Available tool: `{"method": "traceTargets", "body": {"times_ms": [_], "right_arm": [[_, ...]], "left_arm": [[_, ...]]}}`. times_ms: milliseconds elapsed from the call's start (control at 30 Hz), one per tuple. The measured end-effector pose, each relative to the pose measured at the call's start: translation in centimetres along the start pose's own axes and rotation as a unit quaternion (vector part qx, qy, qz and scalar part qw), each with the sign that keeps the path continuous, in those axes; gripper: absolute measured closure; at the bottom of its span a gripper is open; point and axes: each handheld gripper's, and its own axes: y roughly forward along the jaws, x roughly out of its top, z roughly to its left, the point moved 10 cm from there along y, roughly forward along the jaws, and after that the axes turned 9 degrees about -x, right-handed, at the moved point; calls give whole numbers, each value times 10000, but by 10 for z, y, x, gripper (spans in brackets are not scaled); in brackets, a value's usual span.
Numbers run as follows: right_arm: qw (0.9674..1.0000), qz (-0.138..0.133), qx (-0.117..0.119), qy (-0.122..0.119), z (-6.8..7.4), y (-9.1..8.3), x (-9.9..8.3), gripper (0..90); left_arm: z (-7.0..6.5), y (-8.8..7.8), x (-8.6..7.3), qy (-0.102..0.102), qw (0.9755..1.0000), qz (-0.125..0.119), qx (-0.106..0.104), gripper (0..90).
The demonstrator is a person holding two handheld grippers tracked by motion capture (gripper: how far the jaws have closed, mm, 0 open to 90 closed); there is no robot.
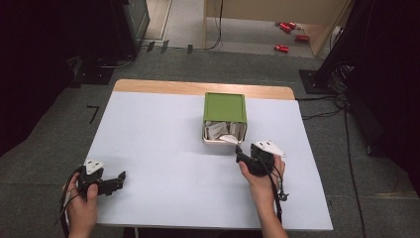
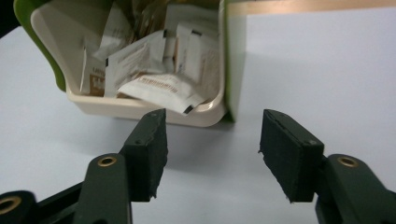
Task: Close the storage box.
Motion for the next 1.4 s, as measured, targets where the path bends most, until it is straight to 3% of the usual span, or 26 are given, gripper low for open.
{"method": "traceTargets", "body": {"times_ms": [167,633,767,900,1400], "right_arm": [[9998,-122,64,152,-14,-12,7,410],[9996,-50,-212,-177,-49,-40,5,248],[9996,23,-231,-143,-60,-47,0,190],[9985,23,-451,-324,-73,-52,-6,185],[9954,264,-872,-284,-123,-62,-33,179]], "left_arm": [[0,0,0,0,10000,-1,1,74],[0,0,0,1,10000,-3,3,74],[0,0,0,1,10000,-4,2,74],[0,0,0,1,10000,-4,2,74],[0,0,0,-2,10000,-6,3,74]]}}
